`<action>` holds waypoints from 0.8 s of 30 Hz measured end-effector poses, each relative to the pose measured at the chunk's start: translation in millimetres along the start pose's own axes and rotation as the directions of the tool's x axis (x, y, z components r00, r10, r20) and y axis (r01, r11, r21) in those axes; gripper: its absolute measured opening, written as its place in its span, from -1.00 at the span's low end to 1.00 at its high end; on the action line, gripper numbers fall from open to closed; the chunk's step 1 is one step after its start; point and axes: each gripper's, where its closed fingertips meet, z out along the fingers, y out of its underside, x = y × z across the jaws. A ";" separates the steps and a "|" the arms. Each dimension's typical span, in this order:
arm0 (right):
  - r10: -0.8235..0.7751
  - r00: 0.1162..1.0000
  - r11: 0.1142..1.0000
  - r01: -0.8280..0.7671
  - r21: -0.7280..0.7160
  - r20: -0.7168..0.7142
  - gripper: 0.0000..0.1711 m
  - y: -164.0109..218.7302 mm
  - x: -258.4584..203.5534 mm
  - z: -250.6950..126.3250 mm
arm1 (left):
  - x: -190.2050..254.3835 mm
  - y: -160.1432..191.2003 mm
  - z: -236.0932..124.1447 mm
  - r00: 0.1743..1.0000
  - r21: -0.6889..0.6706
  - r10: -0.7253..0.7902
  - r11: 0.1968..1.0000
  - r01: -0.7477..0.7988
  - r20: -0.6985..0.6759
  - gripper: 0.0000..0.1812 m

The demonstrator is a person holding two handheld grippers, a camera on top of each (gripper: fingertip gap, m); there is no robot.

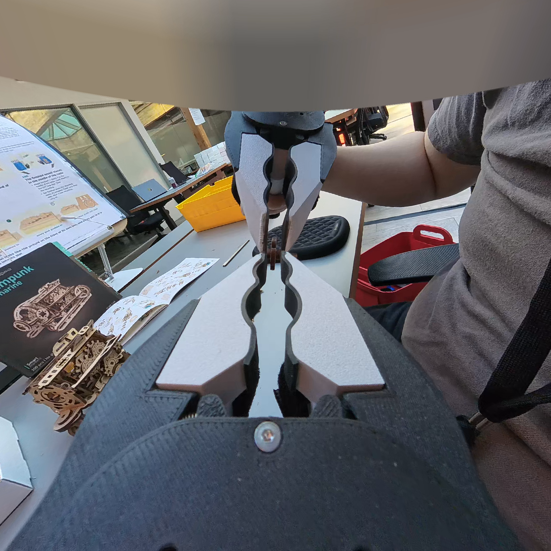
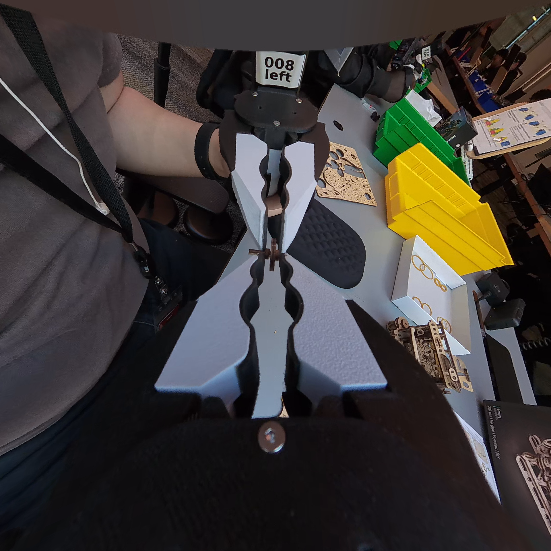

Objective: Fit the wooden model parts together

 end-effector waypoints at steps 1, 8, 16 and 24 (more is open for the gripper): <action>0.001 1.000 1.000 -0.001 0.001 0.004 -0.90 -0.4 -0.4 0.1 | 0.1 -0.4 -0.2 1.000 0.003 0.000 1.000 0.000 -0.001 -0.93; 0.023 1.000 0.999 -0.023 0.033 -0.001 -0.91 -5.7 0.7 -1.4 | 0.1 -6.0 -1.7 1.000 0.023 0.015 1.000 -0.015 0.004 -0.93; 0.035 0.999 0.998 -0.033 0.060 -0.027 -0.91 -6.4 2.1 -1.9 | -0.8 -7.9 -2.2 0.999 0.024 0.039 0.999 -0.039 0.027 -0.94; 0.031 0.998 0.996 -0.027 0.082 -0.046 -0.92 -9.0 3.8 -2.5 | -1.6 -11.4 -3.4 0.999 0.039 0.041 0.998 -0.042 0.029 -0.95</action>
